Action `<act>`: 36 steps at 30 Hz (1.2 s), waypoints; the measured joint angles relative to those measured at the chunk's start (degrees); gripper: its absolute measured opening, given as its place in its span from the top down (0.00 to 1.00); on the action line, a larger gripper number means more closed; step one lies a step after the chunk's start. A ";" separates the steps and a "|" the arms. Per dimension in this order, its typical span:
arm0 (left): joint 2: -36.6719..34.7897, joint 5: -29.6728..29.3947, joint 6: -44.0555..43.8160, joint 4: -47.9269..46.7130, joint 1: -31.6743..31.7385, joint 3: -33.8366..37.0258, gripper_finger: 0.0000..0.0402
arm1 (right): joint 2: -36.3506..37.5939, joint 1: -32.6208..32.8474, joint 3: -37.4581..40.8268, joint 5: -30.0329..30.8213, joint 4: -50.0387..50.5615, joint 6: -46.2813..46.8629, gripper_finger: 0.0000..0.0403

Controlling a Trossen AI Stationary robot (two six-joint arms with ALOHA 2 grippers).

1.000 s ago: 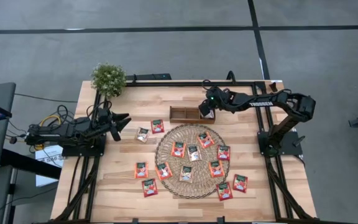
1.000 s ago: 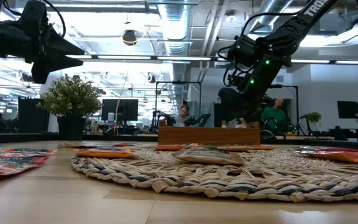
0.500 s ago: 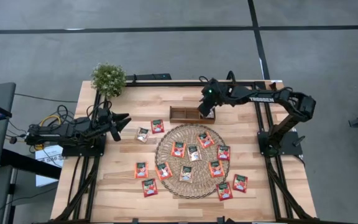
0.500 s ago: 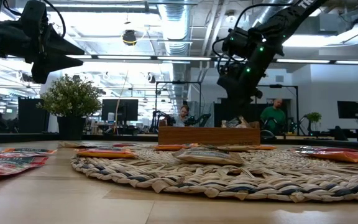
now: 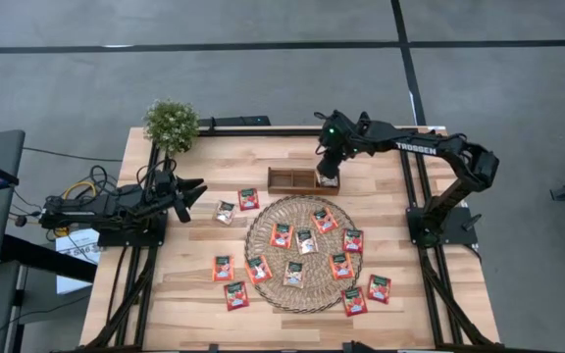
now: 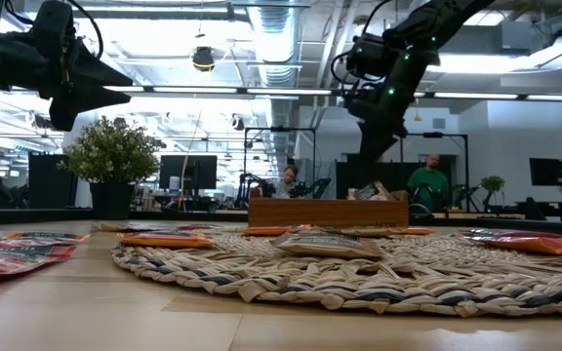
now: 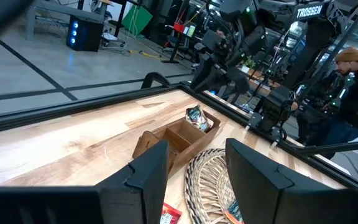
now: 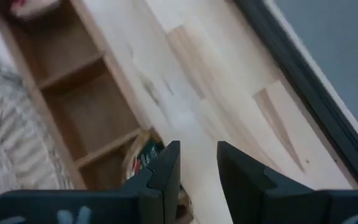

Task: Pick & Place Tea
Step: Put the brown tea bag into the right section of the wooden organizer

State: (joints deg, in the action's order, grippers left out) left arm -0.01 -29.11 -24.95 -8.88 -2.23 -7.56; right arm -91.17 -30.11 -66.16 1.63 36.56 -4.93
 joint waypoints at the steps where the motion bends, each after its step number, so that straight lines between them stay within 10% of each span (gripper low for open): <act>1: 0.00 -0.01 -0.02 0.00 0.00 0.01 0.62 | -0.02 0.11 -0.01 -0.19 0.44 -1.17 0.76; 36: 0.00 -0.01 0.15 -1.79 -0.01 0.00 0.62 | -0.07 2.25 -0.09 -0.18 6.95 -10.60 0.64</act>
State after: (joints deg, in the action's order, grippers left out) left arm -0.01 -29.12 -24.80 -10.68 -2.23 -7.56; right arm -91.24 -27.86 -66.26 1.45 43.51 -15.53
